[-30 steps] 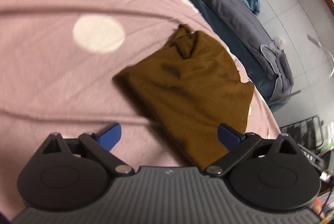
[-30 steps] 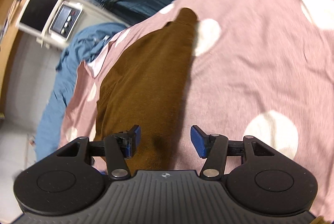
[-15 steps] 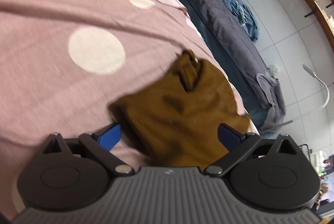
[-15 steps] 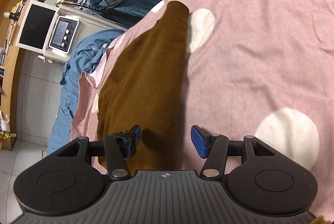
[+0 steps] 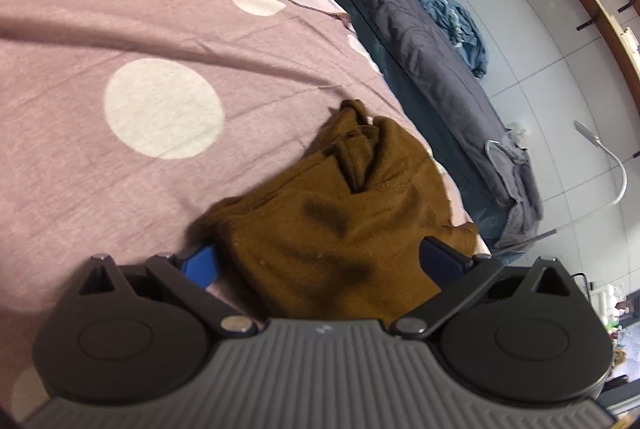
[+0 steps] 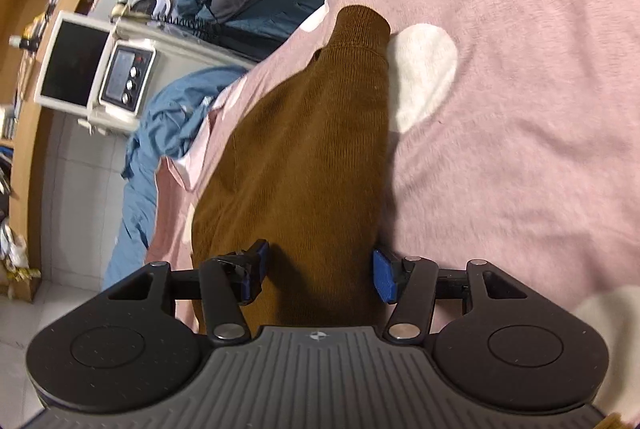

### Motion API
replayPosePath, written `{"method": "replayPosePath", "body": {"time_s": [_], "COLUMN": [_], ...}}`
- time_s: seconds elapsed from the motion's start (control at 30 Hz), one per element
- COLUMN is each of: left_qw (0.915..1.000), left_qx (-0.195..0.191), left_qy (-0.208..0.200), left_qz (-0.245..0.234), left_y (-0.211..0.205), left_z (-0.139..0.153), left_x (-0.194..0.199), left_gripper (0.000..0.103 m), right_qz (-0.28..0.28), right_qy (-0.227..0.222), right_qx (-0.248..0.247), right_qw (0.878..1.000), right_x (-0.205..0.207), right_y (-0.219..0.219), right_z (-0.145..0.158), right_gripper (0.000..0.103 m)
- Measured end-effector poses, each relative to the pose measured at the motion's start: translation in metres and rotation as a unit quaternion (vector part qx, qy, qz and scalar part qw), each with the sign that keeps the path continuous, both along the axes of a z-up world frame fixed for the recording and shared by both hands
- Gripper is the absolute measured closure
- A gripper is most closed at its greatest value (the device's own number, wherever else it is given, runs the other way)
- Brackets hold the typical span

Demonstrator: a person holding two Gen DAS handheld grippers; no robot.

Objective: Fold small clothes

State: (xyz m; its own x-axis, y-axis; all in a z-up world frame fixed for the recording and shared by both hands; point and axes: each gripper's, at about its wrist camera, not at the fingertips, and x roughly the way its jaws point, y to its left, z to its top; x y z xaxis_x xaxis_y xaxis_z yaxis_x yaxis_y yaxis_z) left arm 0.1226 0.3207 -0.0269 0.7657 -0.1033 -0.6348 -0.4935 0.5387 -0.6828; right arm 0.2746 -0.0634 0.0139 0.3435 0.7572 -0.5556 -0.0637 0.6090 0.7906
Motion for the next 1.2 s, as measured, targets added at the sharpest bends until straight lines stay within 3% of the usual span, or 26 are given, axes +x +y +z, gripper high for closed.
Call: {"method": "replayPosePath", "body": {"time_s": [0.1, 0.3, 0.47, 0.73, 0.8, 0.87, 0.9, 0.93, 1.0, 1.1, 1.2], "left_qw": [0.9995, 0.9990, 0.9991, 0.9992, 0.9992, 0.9995, 0.9997, 0.9999, 0.9996, 0.9992, 0.9998], "left_qx": [-0.023, -0.033, -0.035, -0.036, -0.036, -0.029, -0.022, -0.011, 0.008, -0.027, -0.004], "left_qy": [-0.015, -0.031, -0.023, -0.015, -0.015, -0.013, -0.008, -0.001, 0.026, 0.017, 0.020], "left_qz": [-0.014, 0.005, 0.001, 0.006, 0.007, 0.004, 0.003, 0.003, 0.011, 0.026, 0.008], "left_y": [-0.003, -0.006, -0.004, -0.008, -0.008, -0.009, -0.009, -0.010, -0.012, -0.008, -0.012], "left_z": [-0.005, -0.011, -0.011, -0.012, -0.012, -0.011, -0.010, -0.009, -0.008, -0.016, -0.012], "left_x": [0.006, 0.017, 0.028, 0.041, 0.042, 0.043, 0.042, 0.042, 0.041, 0.036, 0.038], "left_gripper": [0.001, 0.004, 0.005, 0.003, 0.003, 0.005, 0.012, 0.019, 0.072, 0.076, 0.083], "right_qz": [-0.013, -0.024, -0.022, -0.023, -0.024, -0.026, -0.027, -0.027, -0.025, -0.024, -0.013], "right_qy": [-0.001, -0.002, -0.004, -0.002, -0.001, -0.001, -0.001, 0.000, 0.002, -0.005, -0.026], "right_qx": [0.018, 0.033, 0.028, 0.021, 0.015, 0.005, -0.005, -0.012, -0.018, -0.036, -0.067], "right_qw": [1.000, 0.999, 0.999, 1.000, 1.000, 1.000, 1.000, 1.000, 1.000, 0.999, 0.997], "right_x": [0.004, 0.006, 0.010, 0.012, 0.013, 0.012, 0.012, 0.011, 0.012, 0.011, 0.009], "right_y": [0.001, 0.001, 0.007, 0.014, 0.016, 0.016, 0.016, 0.016, 0.015, 0.019, 0.028], "right_z": [-0.003, -0.006, -0.005, -0.005, -0.004, -0.003, -0.003, -0.003, -0.004, 0.000, 0.008], "right_gripper": [0.012, 0.013, 0.022, 0.023, 0.026, 0.036, 0.051, 0.058, 0.065, 0.068, 0.073]}}
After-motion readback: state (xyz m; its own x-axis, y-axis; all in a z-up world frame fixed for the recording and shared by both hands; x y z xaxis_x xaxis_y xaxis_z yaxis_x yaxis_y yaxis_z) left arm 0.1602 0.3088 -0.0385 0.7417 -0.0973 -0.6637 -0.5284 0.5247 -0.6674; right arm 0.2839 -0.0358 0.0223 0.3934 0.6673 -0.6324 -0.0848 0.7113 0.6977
